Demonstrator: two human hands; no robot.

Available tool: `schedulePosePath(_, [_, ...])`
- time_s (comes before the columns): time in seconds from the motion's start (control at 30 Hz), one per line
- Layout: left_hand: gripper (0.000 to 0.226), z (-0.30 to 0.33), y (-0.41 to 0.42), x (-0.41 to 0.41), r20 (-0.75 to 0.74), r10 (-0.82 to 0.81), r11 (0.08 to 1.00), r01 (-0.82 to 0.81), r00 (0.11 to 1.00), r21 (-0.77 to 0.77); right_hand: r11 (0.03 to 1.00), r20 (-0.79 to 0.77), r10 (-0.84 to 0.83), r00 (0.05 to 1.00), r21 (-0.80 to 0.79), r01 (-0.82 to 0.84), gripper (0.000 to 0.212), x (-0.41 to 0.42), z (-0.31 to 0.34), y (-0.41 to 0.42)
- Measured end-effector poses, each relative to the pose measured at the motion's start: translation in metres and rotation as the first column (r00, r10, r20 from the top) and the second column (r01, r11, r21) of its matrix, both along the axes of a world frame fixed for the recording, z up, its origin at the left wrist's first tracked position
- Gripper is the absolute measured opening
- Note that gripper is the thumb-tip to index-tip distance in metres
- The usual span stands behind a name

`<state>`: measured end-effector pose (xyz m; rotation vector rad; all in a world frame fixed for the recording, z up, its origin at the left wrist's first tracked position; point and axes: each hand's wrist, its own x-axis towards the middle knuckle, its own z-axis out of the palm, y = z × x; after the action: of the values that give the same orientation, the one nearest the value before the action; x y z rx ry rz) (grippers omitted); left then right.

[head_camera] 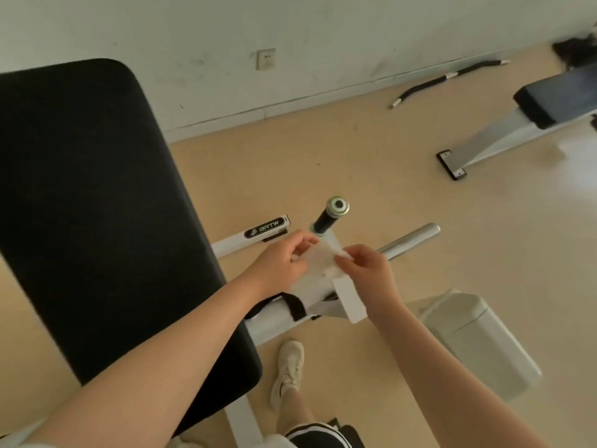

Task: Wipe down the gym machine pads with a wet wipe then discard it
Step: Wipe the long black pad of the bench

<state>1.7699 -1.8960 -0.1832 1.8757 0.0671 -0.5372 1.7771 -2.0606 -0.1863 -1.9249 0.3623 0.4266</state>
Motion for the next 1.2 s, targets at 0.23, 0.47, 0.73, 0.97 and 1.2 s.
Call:
schedulePosePath(0.23, [0.052, -0.032, -0.05, 0.073, 0.016, 0.187, 0.97, -0.188, 0.982, 0.156, 0.96, -0.031, -0.258, 0.966, -0.124, 0.252, 0.009, 0.095, -0.051, -0.049])
schedulePosePath(0.47, [0.043, -0.05, -0.061, 0.106, 0.027, 0.225, 0.958, -0.226, 0.974, 0.175, 0.92, -0.059, 0.326, 0.944, 0.249, -0.302, 0.038, 0.139, -0.084, -0.026])
schedulePosePath(0.73, [0.042, -0.055, -0.057, 0.115, -0.015, 0.239, 0.955, -0.233, 0.971, 0.182, 0.912, -0.01, 0.346, 0.938, 0.239, -0.334, 0.04, 0.129, -0.104, -0.04])
schedulePosePath(0.97, [0.033, -0.052, -0.061, 0.119, 0.042, 0.214, 0.947, -0.217, 0.976, 0.237, 0.975, -0.155, 0.013, 0.988, 0.22, 0.021, 0.038, 0.109, -0.093, -0.011])
schedulePosePath(1.2, [0.043, -0.05, -0.071, 0.111, 0.08, 0.25, 0.911, -0.263, 0.965, 0.319, 0.984, -0.201, -0.07, 0.977, 0.146, 0.101, 0.04, 0.082, -0.079, -0.012])
